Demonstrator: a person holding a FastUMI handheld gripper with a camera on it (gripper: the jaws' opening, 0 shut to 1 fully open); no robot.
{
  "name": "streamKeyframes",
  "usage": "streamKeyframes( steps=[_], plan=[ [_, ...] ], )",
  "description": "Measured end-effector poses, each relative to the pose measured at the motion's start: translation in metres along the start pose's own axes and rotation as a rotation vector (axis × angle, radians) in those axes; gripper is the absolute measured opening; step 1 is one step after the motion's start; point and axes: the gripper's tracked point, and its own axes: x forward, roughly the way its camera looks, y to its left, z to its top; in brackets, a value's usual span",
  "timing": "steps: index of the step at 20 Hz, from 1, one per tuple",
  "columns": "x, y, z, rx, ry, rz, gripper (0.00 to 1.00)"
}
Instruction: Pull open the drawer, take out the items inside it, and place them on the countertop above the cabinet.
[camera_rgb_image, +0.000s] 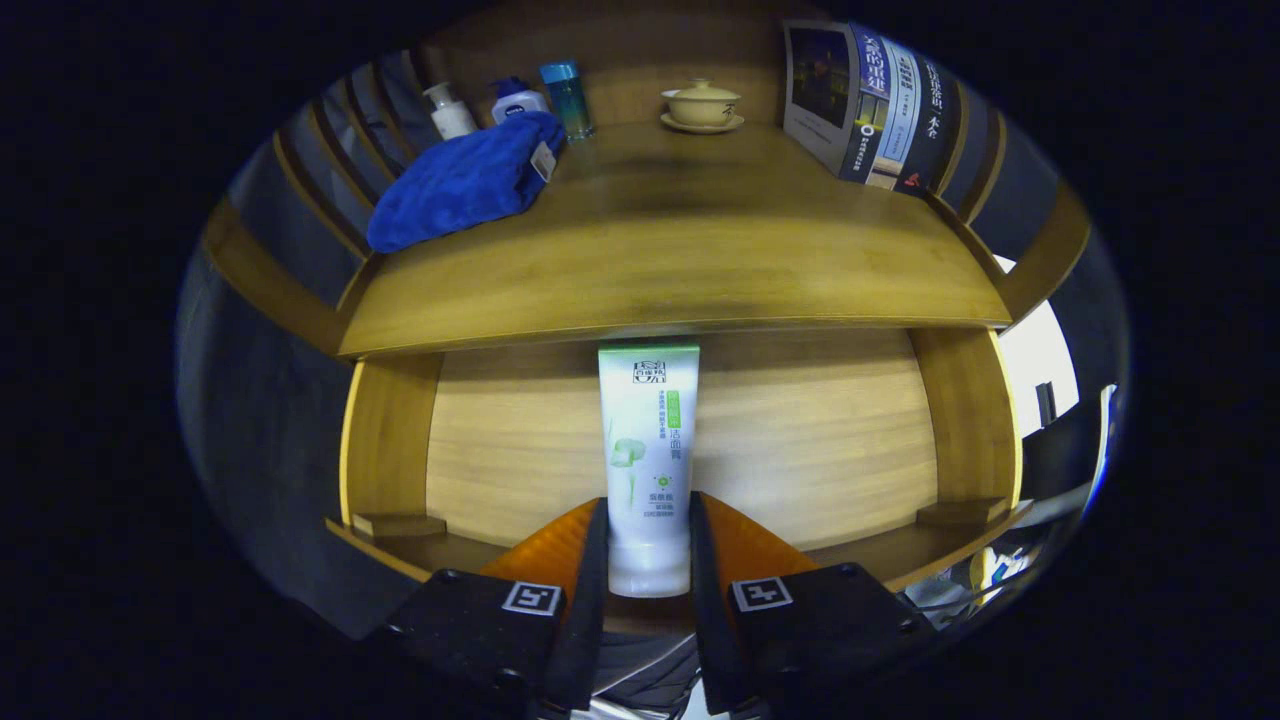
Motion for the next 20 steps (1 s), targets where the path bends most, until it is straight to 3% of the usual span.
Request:
streamKeyframes(
  steps=[9, 15, 20],
  plan=[
    [-0.071, 0.007, 0.018, -0.038, -0.104, 0.013, 0.48],
    [-0.074, 0.012, 0.084, -0.019, -0.153, 0.01, 0.48],
    [-0.05, 0.012, 0.143, -0.01, -0.175, -0.02, 0.48]
  ],
)
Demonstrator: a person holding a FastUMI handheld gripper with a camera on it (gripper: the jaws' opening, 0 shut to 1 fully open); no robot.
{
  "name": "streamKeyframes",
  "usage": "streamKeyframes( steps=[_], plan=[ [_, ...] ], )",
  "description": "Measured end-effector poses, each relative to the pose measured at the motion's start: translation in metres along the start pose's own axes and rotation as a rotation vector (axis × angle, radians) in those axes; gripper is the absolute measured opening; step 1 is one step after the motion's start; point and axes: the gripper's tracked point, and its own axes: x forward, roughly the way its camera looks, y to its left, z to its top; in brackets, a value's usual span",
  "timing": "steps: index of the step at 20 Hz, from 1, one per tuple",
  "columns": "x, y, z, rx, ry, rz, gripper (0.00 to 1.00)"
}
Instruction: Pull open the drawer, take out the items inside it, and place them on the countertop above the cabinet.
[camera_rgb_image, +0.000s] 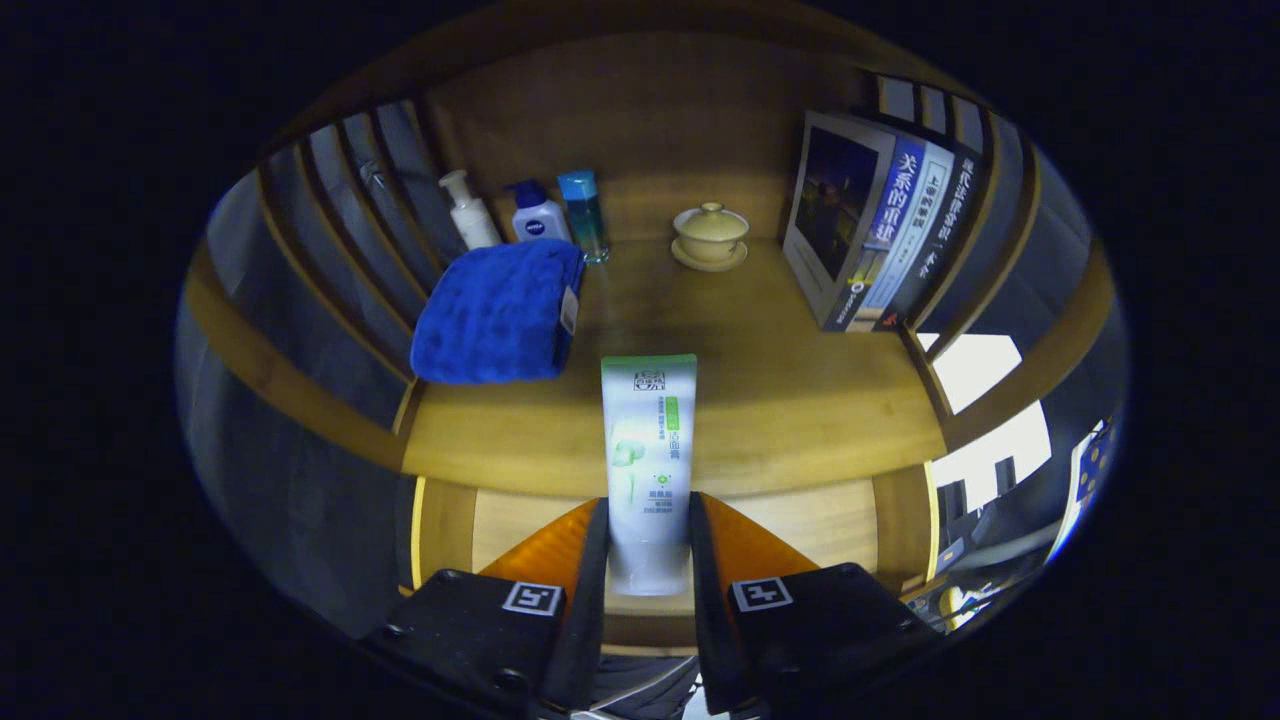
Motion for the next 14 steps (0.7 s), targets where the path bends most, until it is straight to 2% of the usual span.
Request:
streamKeyframes(
  steps=[6, 10, 14],
  plan=[
    [0.063, 0.003, 0.045, 0.019, -0.006, -0.011, 0.48],
    [0.098, -0.001, 0.052, 0.041, 0.007, -0.015, 0.48],
    [0.109, -0.013, 0.052, 0.033, 0.007, -0.05, 0.49]
  ],
)
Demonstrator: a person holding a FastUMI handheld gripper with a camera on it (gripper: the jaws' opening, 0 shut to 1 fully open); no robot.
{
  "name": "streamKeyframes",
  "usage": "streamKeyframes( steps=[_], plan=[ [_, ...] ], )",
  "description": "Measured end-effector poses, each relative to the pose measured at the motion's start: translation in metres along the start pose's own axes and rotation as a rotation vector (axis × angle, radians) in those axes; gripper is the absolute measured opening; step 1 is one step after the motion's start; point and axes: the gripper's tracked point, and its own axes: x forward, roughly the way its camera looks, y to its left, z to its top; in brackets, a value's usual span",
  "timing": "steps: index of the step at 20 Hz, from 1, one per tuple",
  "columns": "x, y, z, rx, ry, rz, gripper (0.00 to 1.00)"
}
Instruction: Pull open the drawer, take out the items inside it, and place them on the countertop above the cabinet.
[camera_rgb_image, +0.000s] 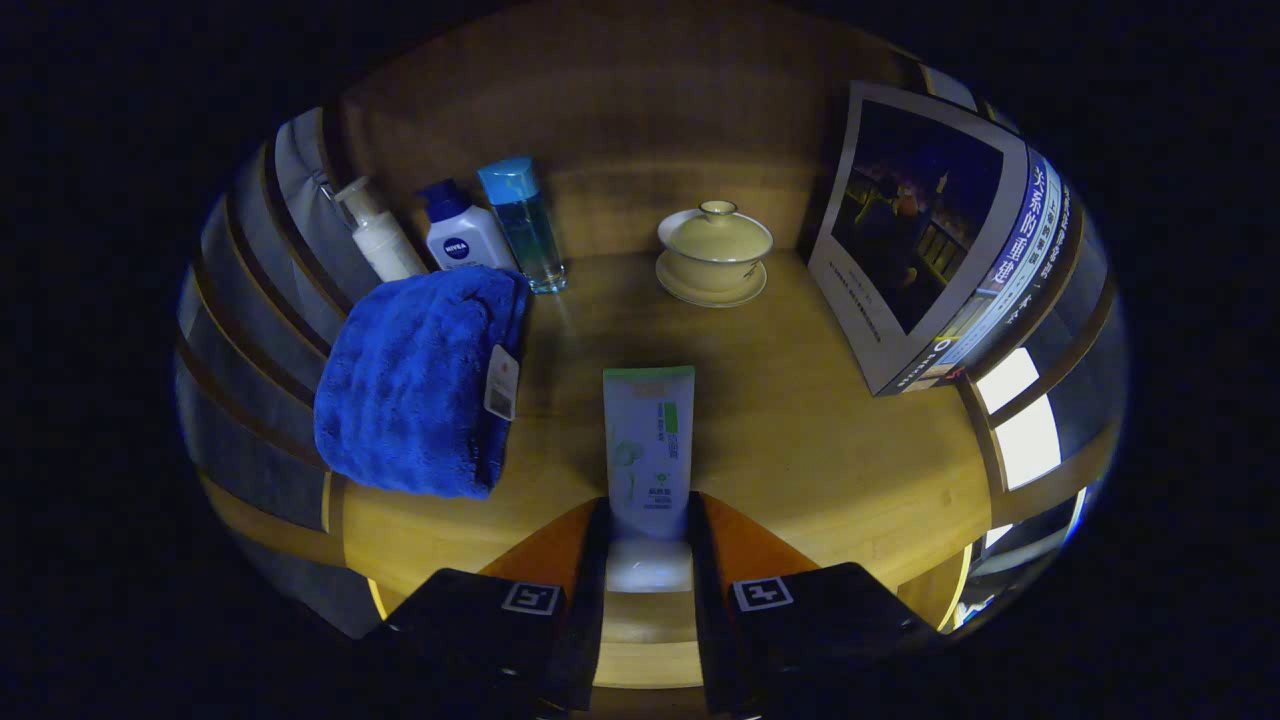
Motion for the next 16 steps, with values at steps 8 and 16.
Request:
streamKeyframes(
  steps=[8, 16],
  plan=[
    [-0.026, -0.004, 0.001, -0.017, -0.091, -0.006, 0.62],
    [-0.097, -0.01, -0.011, -0.027, -0.351, 0.026, 1.0]
  ],
)
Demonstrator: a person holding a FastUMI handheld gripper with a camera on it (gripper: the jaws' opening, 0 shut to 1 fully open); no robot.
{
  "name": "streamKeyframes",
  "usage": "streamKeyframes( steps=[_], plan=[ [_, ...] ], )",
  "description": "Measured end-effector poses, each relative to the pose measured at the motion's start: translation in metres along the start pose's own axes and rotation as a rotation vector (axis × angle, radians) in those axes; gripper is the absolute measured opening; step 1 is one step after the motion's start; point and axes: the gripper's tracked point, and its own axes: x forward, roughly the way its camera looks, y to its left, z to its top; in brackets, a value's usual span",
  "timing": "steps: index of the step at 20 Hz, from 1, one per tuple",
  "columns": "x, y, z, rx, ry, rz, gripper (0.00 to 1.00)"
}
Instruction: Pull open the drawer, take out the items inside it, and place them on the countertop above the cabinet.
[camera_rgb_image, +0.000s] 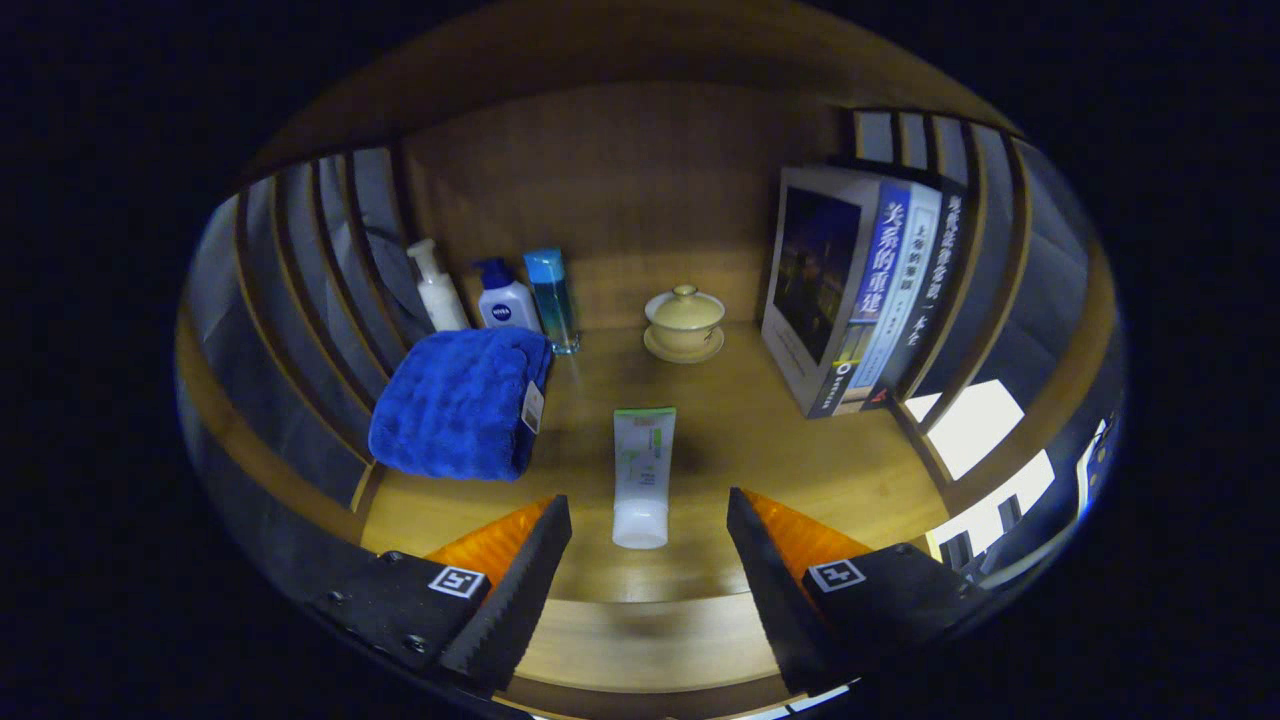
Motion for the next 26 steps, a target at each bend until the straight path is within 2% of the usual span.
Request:
streamKeyframes(
  steps=[6, 12, 20, 24, 26],
  plan=[
    [-0.07, 0.001, -0.004, 0.013, -0.159, 0.027, 1.0],
    [-0.135, 0.004, -0.029, 0.05, -0.298, 0.081, 1.0],
    [-0.188, -0.011, -0.076, 0.028, -0.452, 0.075, 0.98],
    [-0.192, -0.018, -0.122, -0.062, -0.468, 0.018, 0.99],
    [-0.191, -0.014, -0.144, -0.069, -0.461, 0.026, 0.99]
  ],
)
